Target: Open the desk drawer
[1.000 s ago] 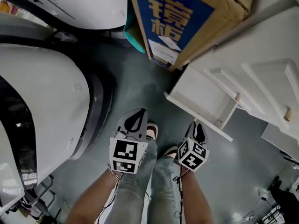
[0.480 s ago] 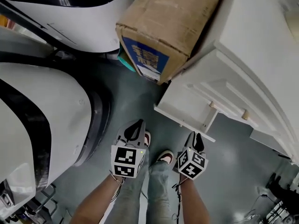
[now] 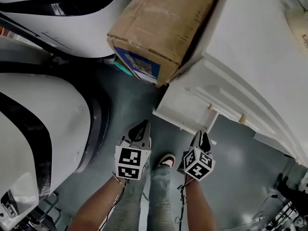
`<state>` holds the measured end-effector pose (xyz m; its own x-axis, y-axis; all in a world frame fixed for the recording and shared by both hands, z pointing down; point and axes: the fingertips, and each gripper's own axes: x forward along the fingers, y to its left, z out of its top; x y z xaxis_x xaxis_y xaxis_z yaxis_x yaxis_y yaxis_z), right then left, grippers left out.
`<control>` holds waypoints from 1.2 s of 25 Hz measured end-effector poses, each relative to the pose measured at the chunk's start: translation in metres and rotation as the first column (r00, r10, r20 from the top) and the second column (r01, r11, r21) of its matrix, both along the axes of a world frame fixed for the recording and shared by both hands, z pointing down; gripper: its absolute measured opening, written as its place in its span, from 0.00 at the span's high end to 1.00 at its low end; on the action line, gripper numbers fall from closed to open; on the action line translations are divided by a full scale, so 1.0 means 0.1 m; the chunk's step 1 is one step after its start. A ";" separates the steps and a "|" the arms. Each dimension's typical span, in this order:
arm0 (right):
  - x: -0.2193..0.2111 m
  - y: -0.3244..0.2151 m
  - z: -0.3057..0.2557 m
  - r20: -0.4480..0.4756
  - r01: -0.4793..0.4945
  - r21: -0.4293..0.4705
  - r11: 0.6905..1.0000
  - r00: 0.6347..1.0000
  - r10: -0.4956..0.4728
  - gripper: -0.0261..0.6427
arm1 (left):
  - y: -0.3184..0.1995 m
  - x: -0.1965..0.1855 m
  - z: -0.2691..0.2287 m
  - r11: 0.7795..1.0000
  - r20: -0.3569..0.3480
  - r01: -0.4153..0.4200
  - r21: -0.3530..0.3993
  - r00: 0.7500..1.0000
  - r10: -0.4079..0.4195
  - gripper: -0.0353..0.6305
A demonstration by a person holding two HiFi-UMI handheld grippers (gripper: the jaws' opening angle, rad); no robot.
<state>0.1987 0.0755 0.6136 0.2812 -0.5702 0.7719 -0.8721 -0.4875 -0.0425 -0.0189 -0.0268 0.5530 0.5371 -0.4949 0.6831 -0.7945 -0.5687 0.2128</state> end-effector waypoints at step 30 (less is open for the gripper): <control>0.34 -0.80 -0.05 -0.028 0.069 0.020 0.997 0.997 -0.069 0.79 | -0.42 0.31 0.06 0.999 0.011 -0.042 0.009 0.999 0.042 0.92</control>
